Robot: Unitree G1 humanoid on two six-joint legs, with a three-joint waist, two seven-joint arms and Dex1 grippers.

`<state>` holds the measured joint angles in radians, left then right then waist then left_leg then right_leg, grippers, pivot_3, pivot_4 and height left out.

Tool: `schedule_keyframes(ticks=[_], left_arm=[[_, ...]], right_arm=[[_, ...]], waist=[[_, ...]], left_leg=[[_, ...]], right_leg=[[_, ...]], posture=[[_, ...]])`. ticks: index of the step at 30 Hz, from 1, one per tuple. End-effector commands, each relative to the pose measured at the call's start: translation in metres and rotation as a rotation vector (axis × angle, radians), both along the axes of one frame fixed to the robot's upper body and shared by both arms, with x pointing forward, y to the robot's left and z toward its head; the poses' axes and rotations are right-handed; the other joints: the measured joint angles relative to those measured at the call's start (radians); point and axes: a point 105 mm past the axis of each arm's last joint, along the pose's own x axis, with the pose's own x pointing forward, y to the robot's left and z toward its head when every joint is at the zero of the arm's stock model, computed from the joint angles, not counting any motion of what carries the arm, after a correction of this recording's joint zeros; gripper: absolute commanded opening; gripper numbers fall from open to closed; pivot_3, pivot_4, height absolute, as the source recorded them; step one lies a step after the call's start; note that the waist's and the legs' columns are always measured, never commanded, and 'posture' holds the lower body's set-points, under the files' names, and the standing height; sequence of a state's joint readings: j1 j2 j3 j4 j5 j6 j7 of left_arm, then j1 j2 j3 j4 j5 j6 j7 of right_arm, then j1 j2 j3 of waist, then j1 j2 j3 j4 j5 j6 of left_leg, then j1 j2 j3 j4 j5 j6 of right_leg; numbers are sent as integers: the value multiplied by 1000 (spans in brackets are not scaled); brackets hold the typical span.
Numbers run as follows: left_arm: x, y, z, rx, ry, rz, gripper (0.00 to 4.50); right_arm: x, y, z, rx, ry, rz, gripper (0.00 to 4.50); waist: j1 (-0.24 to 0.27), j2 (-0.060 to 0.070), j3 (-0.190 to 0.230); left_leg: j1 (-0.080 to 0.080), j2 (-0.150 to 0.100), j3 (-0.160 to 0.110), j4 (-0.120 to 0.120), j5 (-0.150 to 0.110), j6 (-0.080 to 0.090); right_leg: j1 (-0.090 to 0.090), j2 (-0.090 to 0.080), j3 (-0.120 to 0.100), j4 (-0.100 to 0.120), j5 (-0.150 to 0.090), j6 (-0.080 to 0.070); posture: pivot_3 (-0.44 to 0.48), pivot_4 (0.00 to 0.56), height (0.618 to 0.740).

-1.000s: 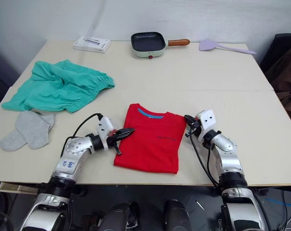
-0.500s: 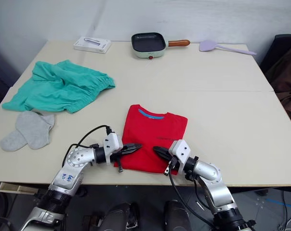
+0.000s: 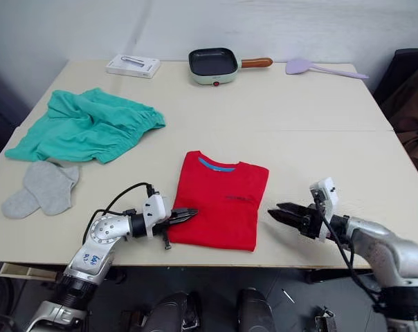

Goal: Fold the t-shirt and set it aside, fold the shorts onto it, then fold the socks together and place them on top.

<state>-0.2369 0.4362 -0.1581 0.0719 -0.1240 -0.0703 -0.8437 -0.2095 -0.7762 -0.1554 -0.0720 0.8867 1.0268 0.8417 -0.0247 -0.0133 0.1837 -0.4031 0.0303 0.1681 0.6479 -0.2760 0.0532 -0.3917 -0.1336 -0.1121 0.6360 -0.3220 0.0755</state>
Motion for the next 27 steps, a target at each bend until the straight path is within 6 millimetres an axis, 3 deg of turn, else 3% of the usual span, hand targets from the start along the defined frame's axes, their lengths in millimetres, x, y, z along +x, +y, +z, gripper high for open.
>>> schedule_keyframes(ticks=[1, 3, 11, 19, 22, 27], left_arm=[[-1, -3, -8, 0, 28, -5, 0], [-1, -4, -8, -2, 27, -6, 0], [-3, -4, -7, -8, 25, -3, 0], [-2, -2, -6, -7, 19, 6, 0], [-1, 0, -5, -5, 17, 10, 0], [1, 2, -2, -5, 10, 15, 0]], right_arm=[[-1, 11, -2, 30, 193, 35, 4118], [3, 18, -2, 32, 255, 51, 4469], [6, 51, -15, 3, 437, 102, 4469], [4, 72, -16, 55, 455, 138, 4469], [10, 75, -16, 86, 458, 98, 3876], [12, 76, -20, 32, 434, 58, 2160]], waist=[[0, 0, 0], [-1, 1, -1], [-1, 2, -4], [-5, 2, -12], [-5, 2, -12], [-4, 3, -11]], left_leg=[[0, 0, 0, 0, 0, 0], [0, 0, 0, 0, 0, 0], [-1, 0, 0, 0, 0, 0], [-1, 0, 0, -1, -1, -1], [-1, 0, 0, -1, -1, -1], [-2, 0, 0, -2, -1, -2]], right_leg=[[0, 0, 0, 0, 0, 0], [0, 0, 0, 0, 0, 0], [0, 0, -1, -1, 0, 0], [0, 0, -1, -2, 0, 0], [0, 1, -1, -2, 0, 0], [-1, 1, -1, -2, 0, 0]], posture=[[0, 150, 740], [0, 150, 740], [0, 150, 740], [0, 150, 740], [0, 150, 740], [0, 150, 740]])
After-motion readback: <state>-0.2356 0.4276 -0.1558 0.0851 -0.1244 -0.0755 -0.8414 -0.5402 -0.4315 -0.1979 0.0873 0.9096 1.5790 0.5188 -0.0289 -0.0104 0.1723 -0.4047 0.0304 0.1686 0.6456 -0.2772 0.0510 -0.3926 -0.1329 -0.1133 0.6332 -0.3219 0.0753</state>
